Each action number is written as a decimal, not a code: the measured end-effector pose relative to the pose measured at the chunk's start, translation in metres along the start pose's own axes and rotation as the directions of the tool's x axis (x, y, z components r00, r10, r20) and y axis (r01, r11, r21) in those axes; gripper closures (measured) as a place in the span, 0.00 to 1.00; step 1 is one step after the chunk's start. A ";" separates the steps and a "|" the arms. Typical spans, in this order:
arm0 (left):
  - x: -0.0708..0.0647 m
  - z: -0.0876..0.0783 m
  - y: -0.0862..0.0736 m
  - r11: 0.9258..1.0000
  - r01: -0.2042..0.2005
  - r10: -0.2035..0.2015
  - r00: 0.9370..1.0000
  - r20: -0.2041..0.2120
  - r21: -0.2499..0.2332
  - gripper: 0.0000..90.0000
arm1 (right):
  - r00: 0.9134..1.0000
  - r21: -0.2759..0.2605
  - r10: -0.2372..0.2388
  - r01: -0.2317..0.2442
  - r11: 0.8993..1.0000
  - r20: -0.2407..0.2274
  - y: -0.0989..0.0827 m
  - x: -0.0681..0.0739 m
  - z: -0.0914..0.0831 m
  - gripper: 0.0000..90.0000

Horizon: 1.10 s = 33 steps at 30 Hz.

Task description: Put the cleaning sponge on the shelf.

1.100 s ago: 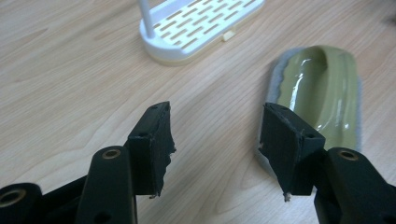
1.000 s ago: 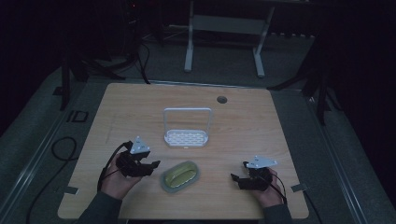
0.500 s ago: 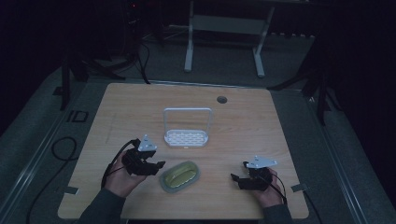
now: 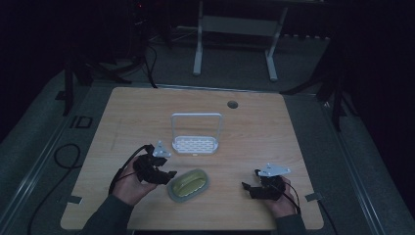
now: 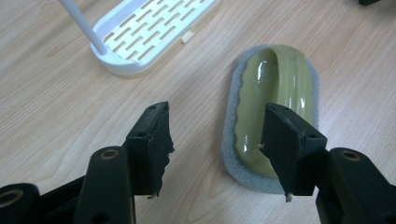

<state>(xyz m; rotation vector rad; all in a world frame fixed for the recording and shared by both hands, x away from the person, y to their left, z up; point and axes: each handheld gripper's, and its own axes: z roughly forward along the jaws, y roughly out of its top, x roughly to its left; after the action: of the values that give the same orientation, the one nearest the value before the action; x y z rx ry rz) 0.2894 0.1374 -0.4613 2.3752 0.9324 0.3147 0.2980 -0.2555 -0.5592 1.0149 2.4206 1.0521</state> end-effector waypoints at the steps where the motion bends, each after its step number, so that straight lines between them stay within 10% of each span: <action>1: 0.000 0.000 0.001 1.000 -0.007 0.007 1.000 0.003 0.007 0.48 | 1.000 0.000 0.001 -0.001 1.000 0.000 0.000 0.000 0.000 0.27; 33: -0.008 0.017 0.020 0.986 -0.062 0.055 0.997 0.048 0.152 0.50 | 1.000 0.001 0.000 0.000 1.000 0.000 0.000 0.000 0.000 0.27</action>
<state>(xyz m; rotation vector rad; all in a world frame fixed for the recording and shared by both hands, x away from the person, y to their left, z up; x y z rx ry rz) 0.3012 0.1128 -0.4634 2.5433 0.8968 0.2190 0.2980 -0.2555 -0.5592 1.0151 2.4213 1.0514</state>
